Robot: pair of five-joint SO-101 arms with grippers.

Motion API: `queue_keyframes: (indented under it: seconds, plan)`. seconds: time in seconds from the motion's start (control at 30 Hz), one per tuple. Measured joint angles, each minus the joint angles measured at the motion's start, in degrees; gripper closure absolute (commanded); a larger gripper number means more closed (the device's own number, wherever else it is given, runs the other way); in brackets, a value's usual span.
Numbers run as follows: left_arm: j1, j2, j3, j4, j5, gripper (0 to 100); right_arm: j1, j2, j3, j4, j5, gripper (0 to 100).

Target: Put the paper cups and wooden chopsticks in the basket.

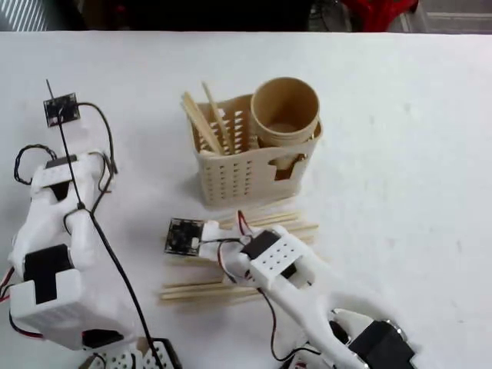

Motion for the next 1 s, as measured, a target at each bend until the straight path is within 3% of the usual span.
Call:
queue_keyframes:
  seconds: [0.43, 0.73, 1.0]
  plan:
    - [0.0, 0.0, 0.0, 0.0, 0.0, 85, 0.4, -1.6, -0.6, 1.1, 0.0, 98.1]
    - [0.0, 0.0, 0.0, 0.0, 0.0, 85, 0.5, -19.5, -1.1, 9.5, -3.3, 98.1]
    - [0.0, 0.0, 0.0, 0.0, 0.0, 85, 0.6, -31.2, -5.1, 10.0, -4.4, 98.1]
